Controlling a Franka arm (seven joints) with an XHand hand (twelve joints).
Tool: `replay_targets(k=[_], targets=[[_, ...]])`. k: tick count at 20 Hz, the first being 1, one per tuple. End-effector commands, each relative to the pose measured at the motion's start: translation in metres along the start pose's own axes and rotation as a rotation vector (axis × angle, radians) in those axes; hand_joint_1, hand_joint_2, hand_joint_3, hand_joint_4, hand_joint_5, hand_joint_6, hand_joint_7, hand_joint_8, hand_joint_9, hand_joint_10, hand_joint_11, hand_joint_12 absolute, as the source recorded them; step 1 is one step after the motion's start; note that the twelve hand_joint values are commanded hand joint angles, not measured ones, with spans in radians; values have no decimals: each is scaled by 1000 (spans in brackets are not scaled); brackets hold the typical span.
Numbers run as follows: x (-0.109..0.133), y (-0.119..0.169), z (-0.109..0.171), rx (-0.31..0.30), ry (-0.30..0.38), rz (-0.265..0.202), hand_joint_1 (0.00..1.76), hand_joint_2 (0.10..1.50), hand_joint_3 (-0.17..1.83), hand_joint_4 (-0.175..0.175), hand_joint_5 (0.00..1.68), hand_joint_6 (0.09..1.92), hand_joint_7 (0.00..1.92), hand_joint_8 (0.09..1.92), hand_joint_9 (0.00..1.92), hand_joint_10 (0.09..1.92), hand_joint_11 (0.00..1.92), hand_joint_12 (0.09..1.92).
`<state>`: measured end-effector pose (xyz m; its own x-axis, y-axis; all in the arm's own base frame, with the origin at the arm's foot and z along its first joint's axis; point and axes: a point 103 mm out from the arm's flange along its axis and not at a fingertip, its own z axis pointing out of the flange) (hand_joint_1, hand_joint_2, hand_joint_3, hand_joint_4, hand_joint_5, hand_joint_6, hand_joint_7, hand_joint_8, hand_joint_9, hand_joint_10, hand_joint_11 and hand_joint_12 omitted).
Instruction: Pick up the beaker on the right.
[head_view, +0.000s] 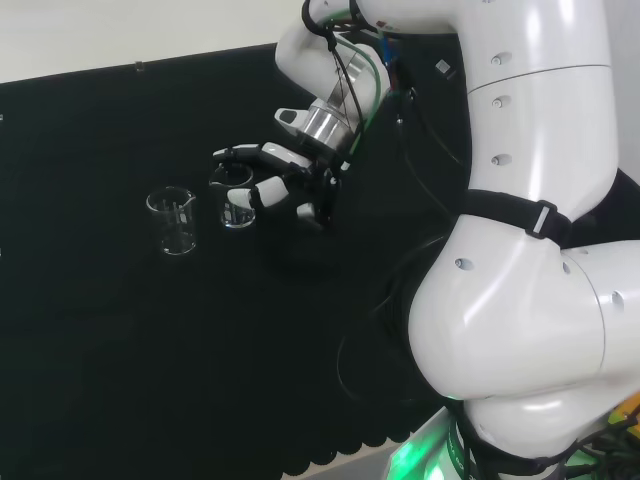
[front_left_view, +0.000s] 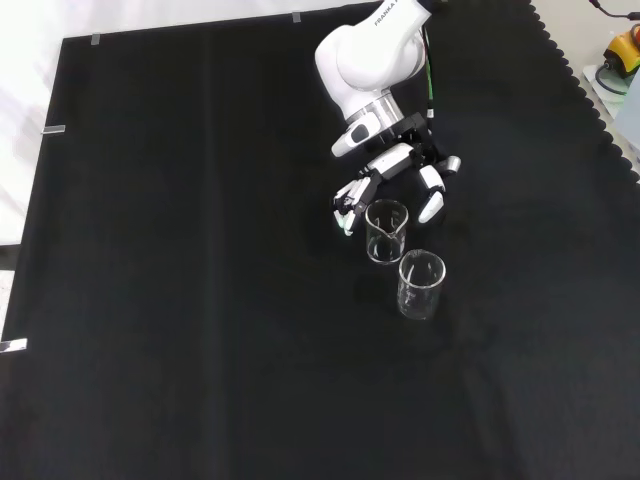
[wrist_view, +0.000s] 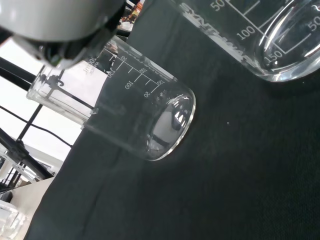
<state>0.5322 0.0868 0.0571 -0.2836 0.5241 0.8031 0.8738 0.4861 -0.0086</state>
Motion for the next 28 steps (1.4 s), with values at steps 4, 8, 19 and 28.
replay_targets(k=[4,8,19,28], targets=[[1,3,-1,-14,5,-38,877,335,1057,-38,456,89,368,649,420,624,0,1263],[1,4,-1,-17,2,-51,887,336,1058,-34,472,99,387,651,434,623,0,1273],[-6,2,1,-10,-3,-52,897,334,1066,-34,481,111,401,650,444,618,0,1284],[-14,-1,6,-6,3,-37,899,332,1073,-35,475,115,399,647,444,614,0,1287]])
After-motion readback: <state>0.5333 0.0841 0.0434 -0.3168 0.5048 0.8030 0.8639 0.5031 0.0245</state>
